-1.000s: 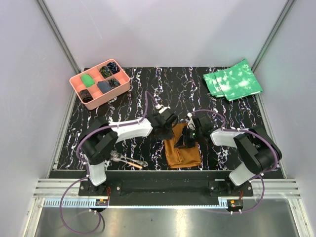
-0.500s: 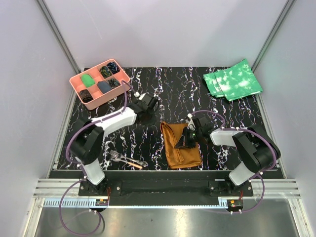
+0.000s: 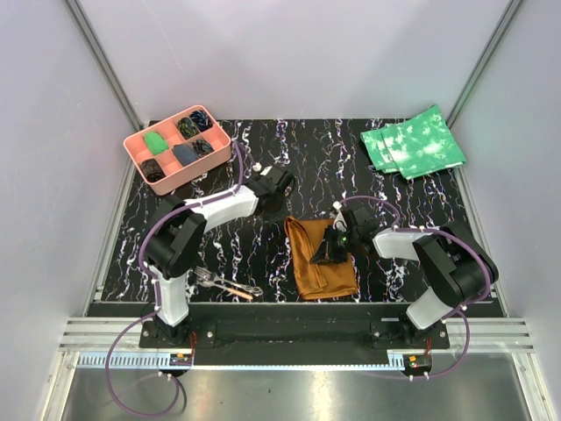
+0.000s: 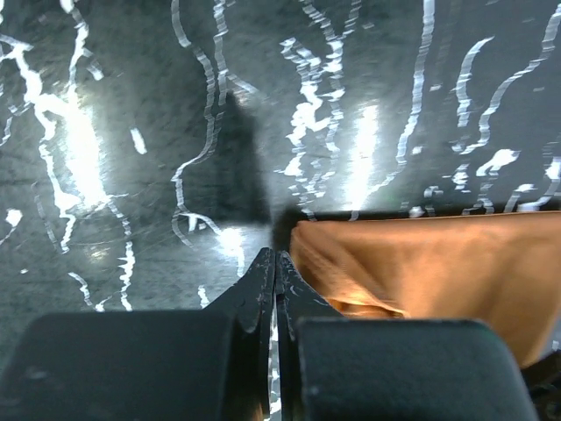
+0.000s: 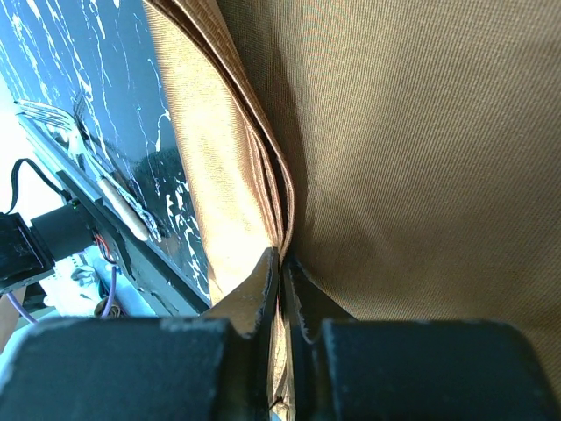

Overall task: Fold the napkin into a case and place the utensils inside
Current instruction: Fold the lower triangle-folded napkin at the center of the board.

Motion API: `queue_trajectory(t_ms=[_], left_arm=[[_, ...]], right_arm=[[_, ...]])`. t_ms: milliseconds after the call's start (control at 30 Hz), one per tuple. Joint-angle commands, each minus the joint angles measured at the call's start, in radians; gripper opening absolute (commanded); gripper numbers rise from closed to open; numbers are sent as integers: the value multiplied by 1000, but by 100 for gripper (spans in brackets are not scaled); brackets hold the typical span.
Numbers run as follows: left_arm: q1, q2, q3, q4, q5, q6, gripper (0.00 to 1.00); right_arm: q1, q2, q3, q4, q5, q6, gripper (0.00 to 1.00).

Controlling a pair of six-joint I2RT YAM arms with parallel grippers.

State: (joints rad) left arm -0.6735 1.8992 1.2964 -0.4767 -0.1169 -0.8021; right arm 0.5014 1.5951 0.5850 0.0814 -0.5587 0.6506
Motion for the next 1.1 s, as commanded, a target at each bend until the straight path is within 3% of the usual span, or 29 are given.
queue_trajectory(t_ms=[0, 500, 767, 1067], left_arm=[[-17, 15, 58, 33, 2, 11, 0], [-57, 72, 99, 67, 49, -6, 0], [-67, 100, 113, 93, 80, -20, 0], [-89, 81, 115, 95, 66, -22, 0]], right_arm=[[-8, -30, 1, 17, 2, -2, 12], [-8, -81, -5, 1, -3, 18, 36], [-8, -90, -17, -3, 3, 14, 42], [-118, -64, 110, -130, 25, -81, 59]])
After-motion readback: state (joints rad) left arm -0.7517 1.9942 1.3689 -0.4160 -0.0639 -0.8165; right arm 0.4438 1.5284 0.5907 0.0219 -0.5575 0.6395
